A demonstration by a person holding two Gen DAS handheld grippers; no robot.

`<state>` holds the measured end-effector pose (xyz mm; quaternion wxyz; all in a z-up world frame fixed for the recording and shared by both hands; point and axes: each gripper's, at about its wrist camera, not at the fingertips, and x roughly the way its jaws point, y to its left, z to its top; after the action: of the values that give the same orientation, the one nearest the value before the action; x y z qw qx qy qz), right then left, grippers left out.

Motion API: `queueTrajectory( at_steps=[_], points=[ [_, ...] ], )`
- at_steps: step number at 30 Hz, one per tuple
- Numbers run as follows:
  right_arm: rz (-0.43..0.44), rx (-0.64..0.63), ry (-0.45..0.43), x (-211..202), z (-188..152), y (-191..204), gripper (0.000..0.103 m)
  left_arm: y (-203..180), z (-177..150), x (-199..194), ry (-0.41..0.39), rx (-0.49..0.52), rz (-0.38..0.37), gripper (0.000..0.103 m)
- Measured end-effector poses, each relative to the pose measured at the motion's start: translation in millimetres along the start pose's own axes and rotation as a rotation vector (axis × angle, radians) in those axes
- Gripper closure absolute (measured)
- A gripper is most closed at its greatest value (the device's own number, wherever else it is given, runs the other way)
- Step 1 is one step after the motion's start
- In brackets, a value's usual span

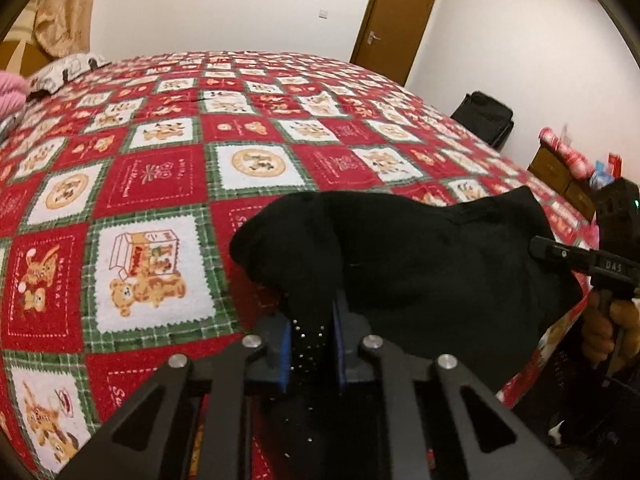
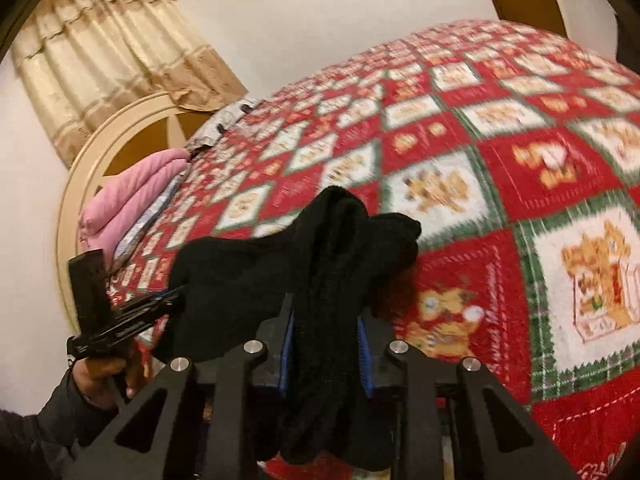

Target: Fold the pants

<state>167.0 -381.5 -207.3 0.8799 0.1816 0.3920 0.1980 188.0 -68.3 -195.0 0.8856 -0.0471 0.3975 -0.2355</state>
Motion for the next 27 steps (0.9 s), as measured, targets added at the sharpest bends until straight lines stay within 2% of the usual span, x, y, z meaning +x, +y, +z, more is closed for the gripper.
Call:
queueTrajectory(
  at_steps=[4, 10, 15, 21, 24, 27],
  points=[
    [0.035, -0.051, -0.006, -5, 18, 19, 0.077, 10, 6, -13, -0.016, -0.051, -0.044, 0.088],
    [0.106, -0.129, 0.027, 24, 67, 48, 0.077, 38, 24, -46, -0.089, -0.082, 0.0, 0.088],
    [0.201, -0.196, 0.087, 94, 124, 89, 0.077, 92, 48, -75, -0.152, -0.119, 0.113, 0.088],
    [0.241, -0.293, 0.144, 197, 180, 160, 0.077, 173, 72, -82, -0.179, -0.185, 0.25, 0.088],
    [0.233, -0.334, 0.186, 245, 191, 194, 0.077, 207, 76, -75, -0.164, -0.224, 0.297, 0.088],
    [0.212, -0.329, 0.24, 287, 190, 201, 0.077, 232, 73, -58, -0.119, -0.245, 0.316, 0.088]
  ],
)
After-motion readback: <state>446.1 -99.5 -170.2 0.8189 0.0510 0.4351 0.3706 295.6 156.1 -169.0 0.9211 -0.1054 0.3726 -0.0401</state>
